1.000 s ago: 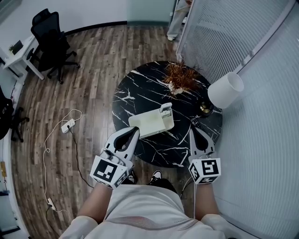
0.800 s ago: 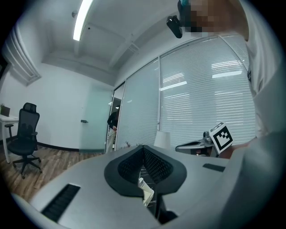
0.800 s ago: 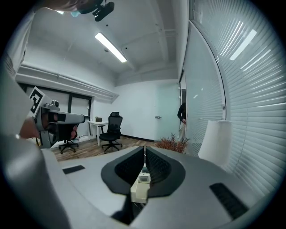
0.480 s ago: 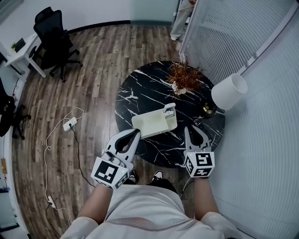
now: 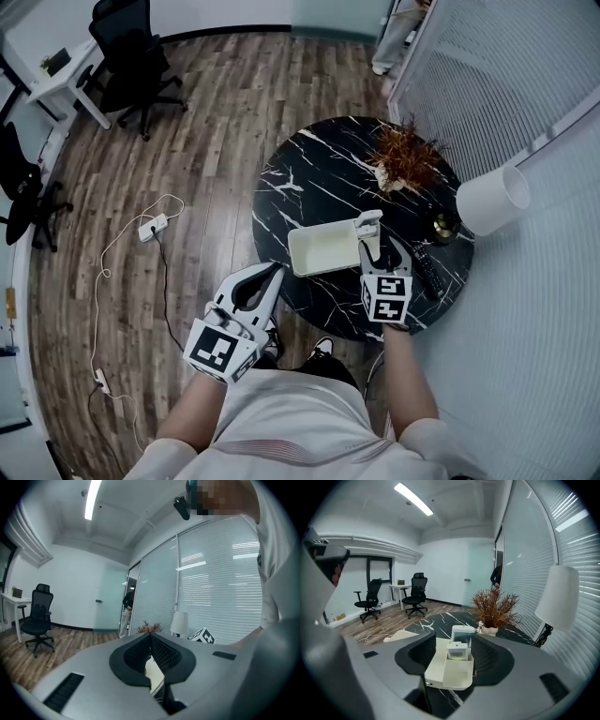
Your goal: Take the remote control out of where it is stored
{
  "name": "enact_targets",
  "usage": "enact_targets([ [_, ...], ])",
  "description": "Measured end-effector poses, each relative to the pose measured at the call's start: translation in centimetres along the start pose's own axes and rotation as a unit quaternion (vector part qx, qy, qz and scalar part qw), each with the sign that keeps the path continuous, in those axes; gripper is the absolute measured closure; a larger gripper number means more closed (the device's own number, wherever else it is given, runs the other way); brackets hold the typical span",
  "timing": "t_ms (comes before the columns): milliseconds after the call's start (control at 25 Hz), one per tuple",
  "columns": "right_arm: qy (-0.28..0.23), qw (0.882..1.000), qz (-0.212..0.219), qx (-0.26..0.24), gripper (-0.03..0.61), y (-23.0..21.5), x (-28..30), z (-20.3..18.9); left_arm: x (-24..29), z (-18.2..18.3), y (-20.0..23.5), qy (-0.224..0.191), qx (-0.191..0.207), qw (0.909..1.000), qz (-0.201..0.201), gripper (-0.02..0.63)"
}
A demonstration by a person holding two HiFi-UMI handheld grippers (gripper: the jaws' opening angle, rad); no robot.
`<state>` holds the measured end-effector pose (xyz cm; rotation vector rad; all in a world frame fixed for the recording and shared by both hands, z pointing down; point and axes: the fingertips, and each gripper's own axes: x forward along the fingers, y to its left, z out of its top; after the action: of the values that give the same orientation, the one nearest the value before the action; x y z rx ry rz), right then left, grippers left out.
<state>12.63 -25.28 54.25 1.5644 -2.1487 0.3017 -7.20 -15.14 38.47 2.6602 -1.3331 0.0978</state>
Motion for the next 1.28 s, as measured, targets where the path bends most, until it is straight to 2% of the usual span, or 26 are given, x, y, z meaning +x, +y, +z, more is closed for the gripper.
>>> enact_targets([
  [280,0.05,0.998,-0.035,0.009,0.345,-0.3,5.5,-3.5,0.2,-1.6,2.0,0.017,-0.011,0.9997,0.012,0.604],
  [560,0.075,0.996,-0.042,0.034,0.341,-0.4,7.2,-5.1,1.3,-2.1,2.5,0.03,-0.013,0.9995,0.004,0.604],
  [1080,0.045,0.996,-0.047,0.054,0.341,-1.4,7.0,-4.9,1.5,-2.5,2.0,0.044,-0.01,0.999,-0.006,0.604],
  [1280,0.014,0.997,-0.048,0.067,0.341,-2.2,6.2,-2.5,1.3,-2.8,1.8,0.044,-0.01,0.9989,-0.008,0.604],
])
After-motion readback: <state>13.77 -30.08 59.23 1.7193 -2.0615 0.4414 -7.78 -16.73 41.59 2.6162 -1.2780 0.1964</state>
